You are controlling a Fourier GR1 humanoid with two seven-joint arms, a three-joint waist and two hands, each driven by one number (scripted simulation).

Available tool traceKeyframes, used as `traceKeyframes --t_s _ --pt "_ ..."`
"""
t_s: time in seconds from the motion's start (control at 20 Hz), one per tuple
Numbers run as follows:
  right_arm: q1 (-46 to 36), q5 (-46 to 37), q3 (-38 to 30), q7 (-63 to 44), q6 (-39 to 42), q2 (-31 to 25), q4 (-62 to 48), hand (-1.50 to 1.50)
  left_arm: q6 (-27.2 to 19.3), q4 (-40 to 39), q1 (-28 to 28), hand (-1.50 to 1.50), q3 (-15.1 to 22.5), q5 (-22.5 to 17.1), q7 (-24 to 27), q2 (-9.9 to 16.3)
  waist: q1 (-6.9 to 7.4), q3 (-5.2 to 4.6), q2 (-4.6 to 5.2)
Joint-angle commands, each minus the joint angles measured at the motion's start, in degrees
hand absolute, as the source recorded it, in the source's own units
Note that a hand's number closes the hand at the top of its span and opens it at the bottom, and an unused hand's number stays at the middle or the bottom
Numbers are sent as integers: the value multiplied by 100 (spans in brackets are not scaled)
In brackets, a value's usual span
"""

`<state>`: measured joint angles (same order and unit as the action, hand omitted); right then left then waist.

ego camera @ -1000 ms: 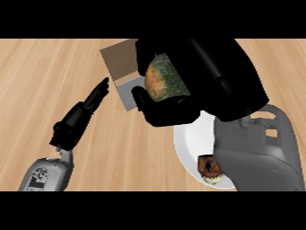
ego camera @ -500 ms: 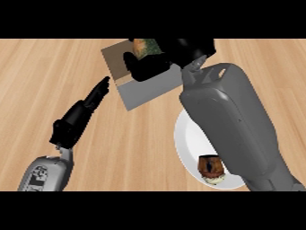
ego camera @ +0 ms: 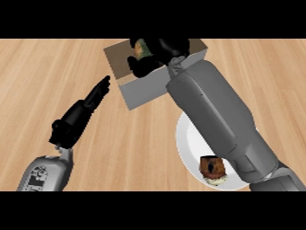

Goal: Pick the squash from the plate and place it in the cardboard box

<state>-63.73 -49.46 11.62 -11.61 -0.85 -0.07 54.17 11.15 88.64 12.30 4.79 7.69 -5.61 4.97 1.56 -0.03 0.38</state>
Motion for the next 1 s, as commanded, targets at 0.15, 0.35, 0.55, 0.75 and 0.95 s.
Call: traceKeyframes --t_s 0.15,0.35,0.55,0.75,0.95 --pt "-389 1035 -529 114 -90 7 -1460 -150 -107 -259 169 0 37 125 186 -121 58 -1 35" --pt "-343 1434 -306 655 -601 6 -2173 -150 -36 87 -84 0 154 127 54 -118 103 2 24" --pt "-368 2285 -693 1205 -952 5 -2179 -150 77 -224 170 0 -30 29 201 -13 176 3 59" --pt "-25 2925 -1468 1833 -1418 6 -1739 -150 91 32 22 0 12 -7 61 -28 77 11 17" --pt "6 3694 -2299 2280 -890 -171 -1816 -150 -186 16 -33 0 208 207 64 -300 -4 11 22"
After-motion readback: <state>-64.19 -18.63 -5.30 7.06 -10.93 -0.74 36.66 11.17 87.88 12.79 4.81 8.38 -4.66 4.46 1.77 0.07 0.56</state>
